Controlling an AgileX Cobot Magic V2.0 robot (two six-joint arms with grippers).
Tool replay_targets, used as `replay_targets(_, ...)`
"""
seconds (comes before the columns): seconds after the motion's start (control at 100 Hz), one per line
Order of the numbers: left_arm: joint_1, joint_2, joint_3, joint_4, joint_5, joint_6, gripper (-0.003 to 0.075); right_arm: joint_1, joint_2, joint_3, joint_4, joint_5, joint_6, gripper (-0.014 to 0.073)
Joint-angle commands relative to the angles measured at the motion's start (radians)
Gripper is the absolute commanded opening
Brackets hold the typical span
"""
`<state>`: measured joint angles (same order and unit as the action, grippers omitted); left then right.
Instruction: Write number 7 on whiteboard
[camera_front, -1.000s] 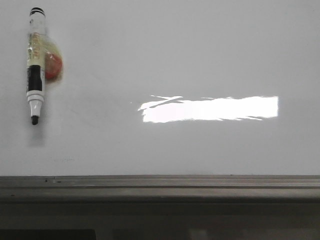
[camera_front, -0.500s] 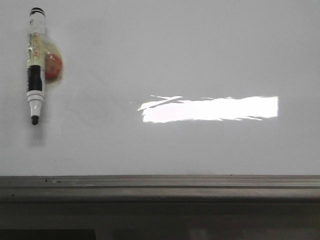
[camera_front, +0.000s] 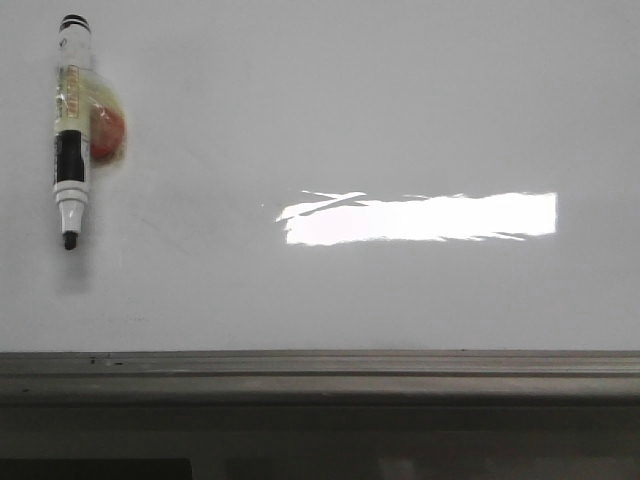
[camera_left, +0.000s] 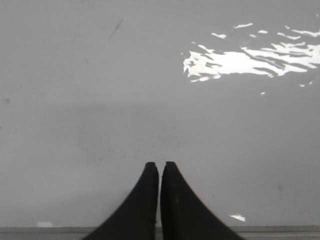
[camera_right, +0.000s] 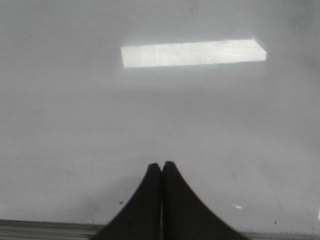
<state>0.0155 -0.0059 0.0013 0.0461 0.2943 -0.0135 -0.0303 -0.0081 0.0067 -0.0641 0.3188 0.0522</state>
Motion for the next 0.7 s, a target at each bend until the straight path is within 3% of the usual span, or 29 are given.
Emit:
replay_targets(0.0, -0.002, -0.029, 0.023, -0.022, -0.111, -0.003, -0.0018, -0.006, -0.018, 0.034, -0.016, -0.012, -0.010, -0.0067)
replay_targets(0.22, -0.002, -0.029, 0.023, -0.036, -0.164, -0.003, -0.0018, -0.006, -0.018, 0.034, -0.016, -0.039, -0.010, -0.0067)
replay_targets(0.39, -0.002, -0.029, 0.023, -0.038, -0.219, -0.003, -0.0018, -0.006, -0.018, 0.034, -0.016, -0.190, -0.010, -0.0067)
replay_targets(0.69, -0.002, -0.029, 0.023, -0.038, -0.206, -0.003, -0.0018, -0.006, -0.018, 0.034, -0.016, -0.262, -0.010, -0.0067)
